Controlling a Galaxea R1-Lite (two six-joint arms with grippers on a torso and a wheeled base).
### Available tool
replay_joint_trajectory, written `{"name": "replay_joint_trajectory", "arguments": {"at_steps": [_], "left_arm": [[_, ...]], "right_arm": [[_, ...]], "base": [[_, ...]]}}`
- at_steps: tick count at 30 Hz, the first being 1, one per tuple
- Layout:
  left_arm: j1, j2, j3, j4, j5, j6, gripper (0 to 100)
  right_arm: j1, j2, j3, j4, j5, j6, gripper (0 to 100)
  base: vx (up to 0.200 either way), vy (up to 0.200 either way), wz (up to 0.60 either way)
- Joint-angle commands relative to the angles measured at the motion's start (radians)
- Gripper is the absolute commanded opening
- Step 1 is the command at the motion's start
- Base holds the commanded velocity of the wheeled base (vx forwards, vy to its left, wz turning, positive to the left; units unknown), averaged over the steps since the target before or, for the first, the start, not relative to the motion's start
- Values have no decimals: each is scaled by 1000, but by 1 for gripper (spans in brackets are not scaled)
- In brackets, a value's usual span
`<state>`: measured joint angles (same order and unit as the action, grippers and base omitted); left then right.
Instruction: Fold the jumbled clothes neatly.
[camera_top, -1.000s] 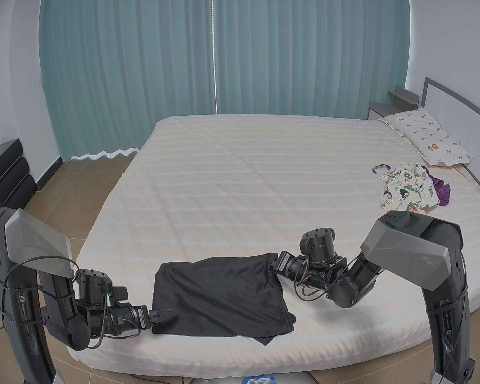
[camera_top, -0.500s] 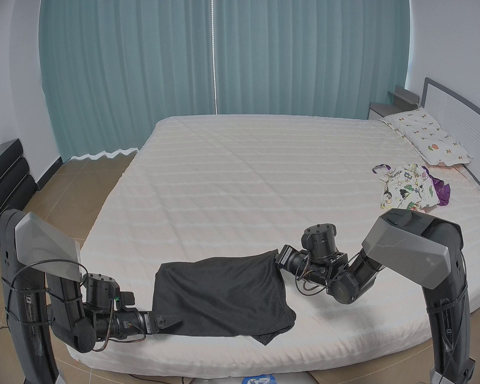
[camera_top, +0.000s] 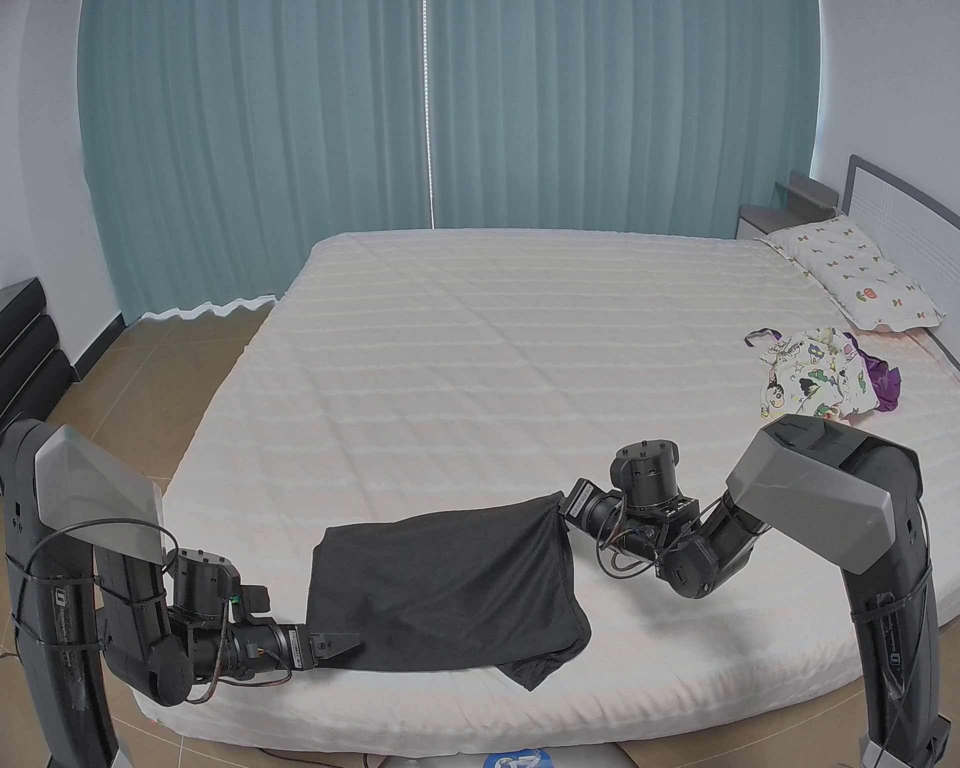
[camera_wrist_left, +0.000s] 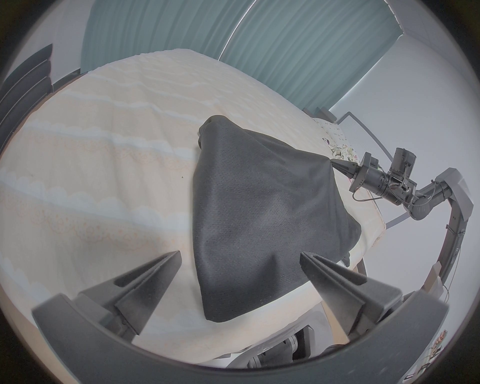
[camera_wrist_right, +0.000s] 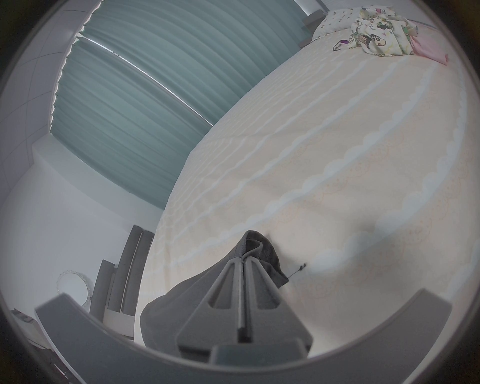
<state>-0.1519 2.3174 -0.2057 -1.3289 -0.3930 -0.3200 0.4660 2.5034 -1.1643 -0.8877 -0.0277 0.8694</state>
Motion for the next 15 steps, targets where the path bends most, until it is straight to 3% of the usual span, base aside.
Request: {"name": "replay_joint_trajectory", "arguments": {"at_steps": [1, 8, 9, 15], "left_arm": [[0, 3, 2, 1, 0, -1, 100], [2, 3, 0, 1, 0, -2, 100], [2, 3, 0, 1, 0, -4, 100], [15, -13, 14, -61, 0, -11, 100]], "right_arm": [[-6, 11, -11, -2, 0, 0, 0], [-10, 26, -28, 1, -9, -1, 0], [-10, 29, -22, -1, -9, -3, 100], [-17, -35, 49, -2, -1, -12, 100]], "base": [[0, 0, 0], [0, 0, 0], [0, 0, 0], [0, 0, 0]]}}
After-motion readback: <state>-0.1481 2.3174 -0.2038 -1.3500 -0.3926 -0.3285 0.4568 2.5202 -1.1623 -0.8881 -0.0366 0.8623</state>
